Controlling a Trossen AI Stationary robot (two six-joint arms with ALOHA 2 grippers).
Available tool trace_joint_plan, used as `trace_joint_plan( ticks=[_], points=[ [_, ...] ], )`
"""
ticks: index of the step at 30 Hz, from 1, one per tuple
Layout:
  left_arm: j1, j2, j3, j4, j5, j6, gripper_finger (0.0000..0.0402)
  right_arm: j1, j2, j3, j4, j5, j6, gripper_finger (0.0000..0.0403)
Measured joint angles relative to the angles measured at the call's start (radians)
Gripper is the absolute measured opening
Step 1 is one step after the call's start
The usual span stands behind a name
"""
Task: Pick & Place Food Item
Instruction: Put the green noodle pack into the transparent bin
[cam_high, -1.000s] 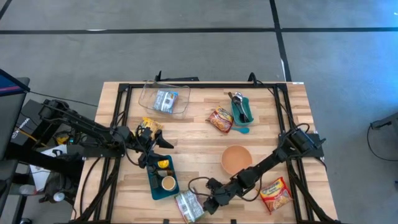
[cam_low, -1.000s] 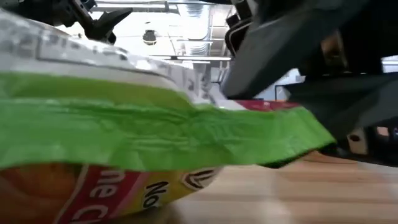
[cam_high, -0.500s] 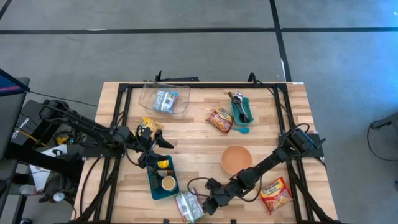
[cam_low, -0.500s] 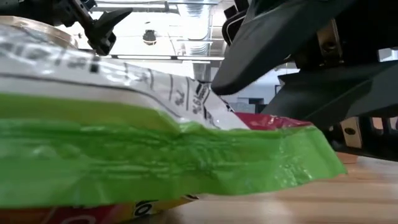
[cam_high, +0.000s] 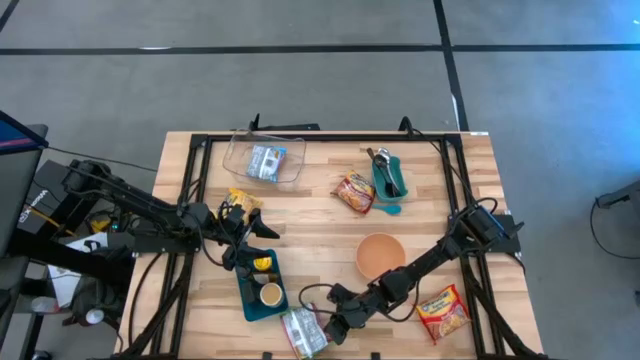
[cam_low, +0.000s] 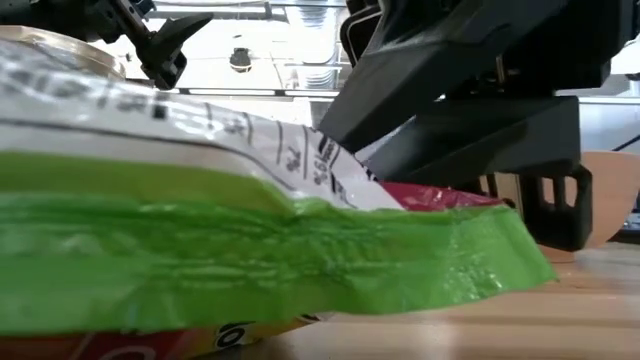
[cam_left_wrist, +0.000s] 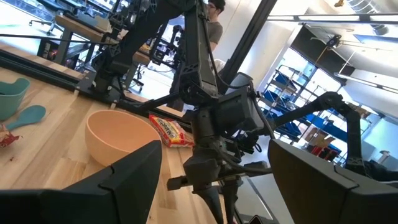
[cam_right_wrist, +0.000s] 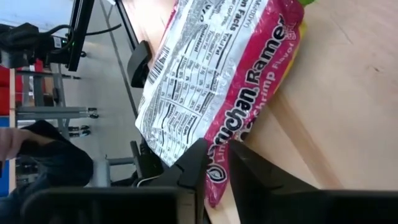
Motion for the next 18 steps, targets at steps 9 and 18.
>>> trace_joint_plan(
  ticks=[9, 18],
  points=[
    [0.0, 0.0, 0.0, 0.0, 0.0, 0.0, 0.029, -0.005, 0.0, 0.0, -0.002, 0.026, -0.064, 0.0004],
    [0.0, 0.0, 0.0, 0.001, 0.0, 0.0, 0.029, -0.019, -0.048, -0.001, -0.018, 0.031, -0.194, 0.0002]
  ],
)
